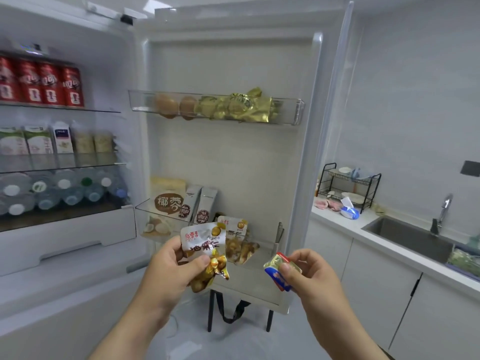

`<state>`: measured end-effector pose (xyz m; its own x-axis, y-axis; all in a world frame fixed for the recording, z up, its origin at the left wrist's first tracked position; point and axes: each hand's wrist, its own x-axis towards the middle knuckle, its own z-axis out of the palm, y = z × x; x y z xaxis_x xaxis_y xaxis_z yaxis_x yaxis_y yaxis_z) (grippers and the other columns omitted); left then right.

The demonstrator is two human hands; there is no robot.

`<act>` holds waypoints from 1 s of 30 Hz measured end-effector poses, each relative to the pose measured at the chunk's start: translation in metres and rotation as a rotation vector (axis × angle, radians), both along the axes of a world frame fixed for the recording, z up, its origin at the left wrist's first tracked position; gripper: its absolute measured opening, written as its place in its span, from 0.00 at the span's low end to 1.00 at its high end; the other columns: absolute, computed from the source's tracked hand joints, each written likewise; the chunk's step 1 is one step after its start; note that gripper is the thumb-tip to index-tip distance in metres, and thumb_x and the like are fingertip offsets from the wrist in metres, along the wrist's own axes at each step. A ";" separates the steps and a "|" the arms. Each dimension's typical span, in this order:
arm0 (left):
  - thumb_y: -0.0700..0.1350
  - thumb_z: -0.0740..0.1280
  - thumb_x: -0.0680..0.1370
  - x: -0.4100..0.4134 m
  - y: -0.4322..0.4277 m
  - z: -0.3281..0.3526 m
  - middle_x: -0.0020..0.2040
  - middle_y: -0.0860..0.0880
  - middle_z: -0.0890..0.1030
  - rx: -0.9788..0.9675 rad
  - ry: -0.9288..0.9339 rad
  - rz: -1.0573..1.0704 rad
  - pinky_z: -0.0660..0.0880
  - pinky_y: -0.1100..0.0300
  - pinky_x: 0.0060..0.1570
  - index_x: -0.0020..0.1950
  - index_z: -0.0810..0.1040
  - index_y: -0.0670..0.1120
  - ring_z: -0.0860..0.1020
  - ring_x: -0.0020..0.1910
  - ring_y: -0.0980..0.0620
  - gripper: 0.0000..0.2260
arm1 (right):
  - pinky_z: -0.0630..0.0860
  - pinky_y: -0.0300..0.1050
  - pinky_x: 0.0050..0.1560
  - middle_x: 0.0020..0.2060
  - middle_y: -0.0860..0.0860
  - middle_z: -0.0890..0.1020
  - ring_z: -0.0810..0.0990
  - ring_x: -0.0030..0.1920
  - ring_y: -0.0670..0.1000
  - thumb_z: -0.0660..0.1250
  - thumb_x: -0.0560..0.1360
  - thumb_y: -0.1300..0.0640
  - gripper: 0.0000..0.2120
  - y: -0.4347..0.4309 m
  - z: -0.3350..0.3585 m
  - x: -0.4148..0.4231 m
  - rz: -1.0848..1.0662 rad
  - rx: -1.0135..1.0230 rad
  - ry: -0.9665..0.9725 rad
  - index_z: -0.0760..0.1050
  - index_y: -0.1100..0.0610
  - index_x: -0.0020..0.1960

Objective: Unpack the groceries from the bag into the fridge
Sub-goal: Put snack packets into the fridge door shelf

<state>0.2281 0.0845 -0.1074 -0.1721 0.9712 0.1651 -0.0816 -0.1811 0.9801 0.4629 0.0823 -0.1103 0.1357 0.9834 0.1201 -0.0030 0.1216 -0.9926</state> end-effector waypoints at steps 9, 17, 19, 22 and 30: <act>0.32 0.72 0.73 0.002 0.064 0.054 0.45 0.50 0.86 0.168 0.163 0.008 0.80 0.64 0.39 0.51 0.81 0.47 0.84 0.44 0.55 0.12 | 0.76 0.40 0.35 0.39 0.53 0.85 0.84 0.38 0.48 0.72 0.74 0.64 0.05 0.052 0.028 -0.004 0.077 0.134 -0.001 0.76 0.59 0.46; 0.32 0.72 0.72 0.012 0.130 0.066 0.44 0.52 0.86 0.221 0.529 -0.045 0.79 0.62 0.46 0.49 0.82 0.49 0.84 0.44 0.56 0.13 | 0.75 0.35 0.34 0.39 0.53 0.85 0.84 0.38 0.47 0.71 0.75 0.64 0.04 0.087 0.033 0.007 0.134 0.168 0.005 0.76 0.59 0.45; 0.34 0.73 0.72 0.012 0.141 0.067 0.44 0.51 0.86 0.191 0.662 -0.083 0.80 0.59 0.48 0.50 0.82 0.49 0.84 0.44 0.55 0.11 | 0.75 0.35 0.33 0.37 0.52 0.85 0.83 0.36 0.46 0.71 0.75 0.65 0.05 0.092 0.032 0.011 0.142 0.171 0.007 0.76 0.59 0.44; 0.38 0.74 0.72 0.013 0.154 0.069 0.44 0.52 0.85 0.100 0.862 -0.179 0.81 0.56 0.49 0.49 0.82 0.49 0.84 0.44 0.54 0.10 | 0.75 0.36 0.33 0.37 0.52 0.85 0.84 0.37 0.47 0.71 0.75 0.65 0.05 0.097 0.031 0.016 0.141 0.166 0.002 0.76 0.59 0.44; 0.41 0.71 0.74 0.005 0.170 0.077 0.47 0.62 0.84 -0.061 1.286 -0.508 0.78 0.61 0.52 0.50 0.82 0.60 0.81 0.47 0.63 0.13 | 0.75 0.36 0.33 0.35 0.51 0.84 0.84 0.38 0.48 0.71 0.75 0.66 0.06 0.108 0.025 0.013 0.123 0.143 -0.050 0.75 0.57 0.42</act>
<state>0.2332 0.2544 -0.0309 0.4385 0.8921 -0.1087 0.8334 -0.3584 0.4208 0.4762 0.1899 -0.0854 0.0064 0.9646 0.2636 0.0221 0.2634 -0.9644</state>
